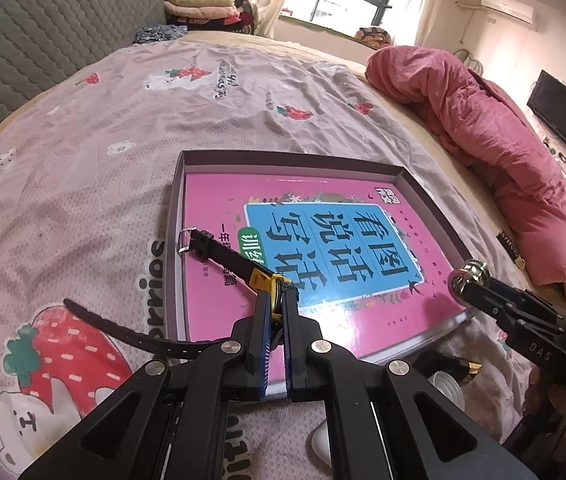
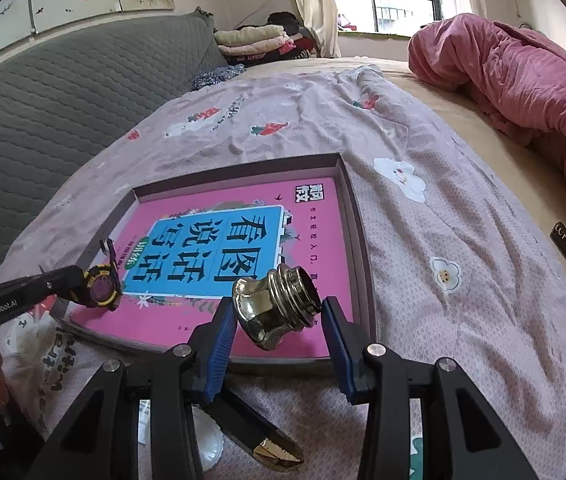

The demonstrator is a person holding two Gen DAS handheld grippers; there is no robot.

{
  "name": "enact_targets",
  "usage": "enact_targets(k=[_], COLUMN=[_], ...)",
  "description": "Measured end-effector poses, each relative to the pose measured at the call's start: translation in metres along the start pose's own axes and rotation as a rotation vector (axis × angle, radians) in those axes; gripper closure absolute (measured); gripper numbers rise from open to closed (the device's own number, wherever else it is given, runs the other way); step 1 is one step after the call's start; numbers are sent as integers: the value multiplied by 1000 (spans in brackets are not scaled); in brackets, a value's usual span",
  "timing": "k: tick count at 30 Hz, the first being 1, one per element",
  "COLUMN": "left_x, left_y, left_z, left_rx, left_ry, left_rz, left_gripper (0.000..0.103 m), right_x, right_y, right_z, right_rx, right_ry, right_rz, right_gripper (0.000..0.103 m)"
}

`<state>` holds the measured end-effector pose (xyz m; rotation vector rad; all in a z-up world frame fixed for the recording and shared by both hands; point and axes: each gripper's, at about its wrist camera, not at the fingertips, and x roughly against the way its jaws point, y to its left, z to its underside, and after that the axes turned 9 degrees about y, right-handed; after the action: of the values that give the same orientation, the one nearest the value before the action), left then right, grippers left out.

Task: Organize rigid objects
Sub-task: 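Carry the watch and gold cap over the tray with both grippers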

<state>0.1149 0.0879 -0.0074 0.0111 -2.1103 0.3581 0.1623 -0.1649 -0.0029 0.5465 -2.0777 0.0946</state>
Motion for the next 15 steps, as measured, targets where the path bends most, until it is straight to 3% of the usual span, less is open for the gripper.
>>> enact_targets(k=[15], left_x=[-7], left_y=[6], left_z=[-9], left_rx=[30], left_ry=[-13], left_rz=[27], left_gripper=[97], right_x=[-17], right_y=[3], right_z=[-6], right_rx=[25], right_ry=[38], right_rz=[46], right_gripper=[59])
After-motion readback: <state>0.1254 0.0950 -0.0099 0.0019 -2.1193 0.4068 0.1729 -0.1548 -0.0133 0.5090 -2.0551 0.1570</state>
